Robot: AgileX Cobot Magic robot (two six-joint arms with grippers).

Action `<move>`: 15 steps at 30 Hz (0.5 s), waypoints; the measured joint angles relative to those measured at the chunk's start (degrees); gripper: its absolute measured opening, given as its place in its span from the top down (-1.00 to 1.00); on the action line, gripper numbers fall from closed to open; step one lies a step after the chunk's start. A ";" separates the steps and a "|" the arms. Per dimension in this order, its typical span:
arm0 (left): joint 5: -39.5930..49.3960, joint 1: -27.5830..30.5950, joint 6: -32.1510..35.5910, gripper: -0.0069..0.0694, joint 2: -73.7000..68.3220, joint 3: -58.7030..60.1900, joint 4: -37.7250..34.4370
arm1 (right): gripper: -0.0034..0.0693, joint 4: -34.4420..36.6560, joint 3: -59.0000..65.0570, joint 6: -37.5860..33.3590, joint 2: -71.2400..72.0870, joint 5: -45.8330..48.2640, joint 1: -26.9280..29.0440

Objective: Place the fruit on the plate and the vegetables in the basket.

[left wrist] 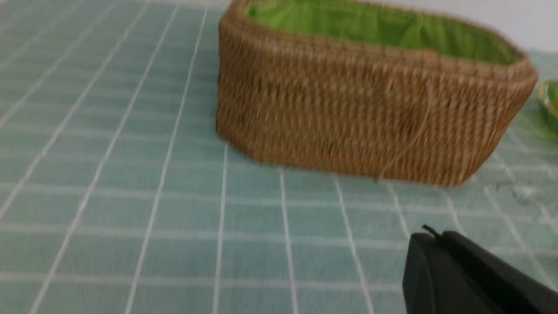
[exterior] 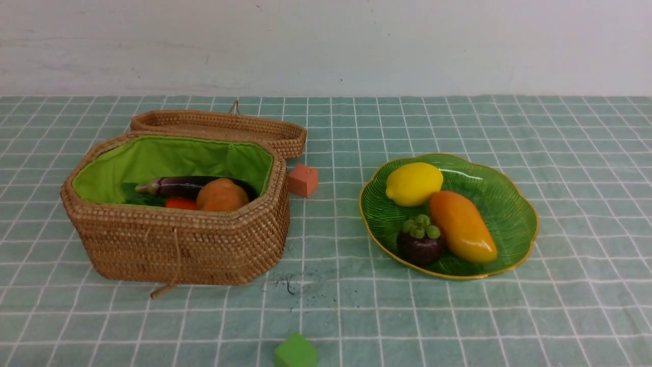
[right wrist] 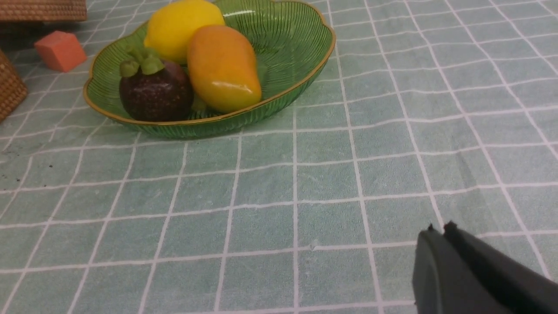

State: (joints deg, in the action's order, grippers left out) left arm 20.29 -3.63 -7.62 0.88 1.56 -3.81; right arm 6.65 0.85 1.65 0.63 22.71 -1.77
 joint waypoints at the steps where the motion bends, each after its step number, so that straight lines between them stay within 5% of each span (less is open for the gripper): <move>1: 1.16 0.00 -0.42 0.85 0.00 0.22 0.06 | 0.89 0.00 0.00 0.00 0.00 0.00 0.00; 15: 1.63 0.00 -2.69 0.85 0.00 0.21 -0.29 | 0.89 0.00 0.00 0.00 0.00 0.00 0.00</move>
State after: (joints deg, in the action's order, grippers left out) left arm 21.92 -3.63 -10.32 0.88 1.77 -4.10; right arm 6.65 0.85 1.65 0.63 22.71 -1.77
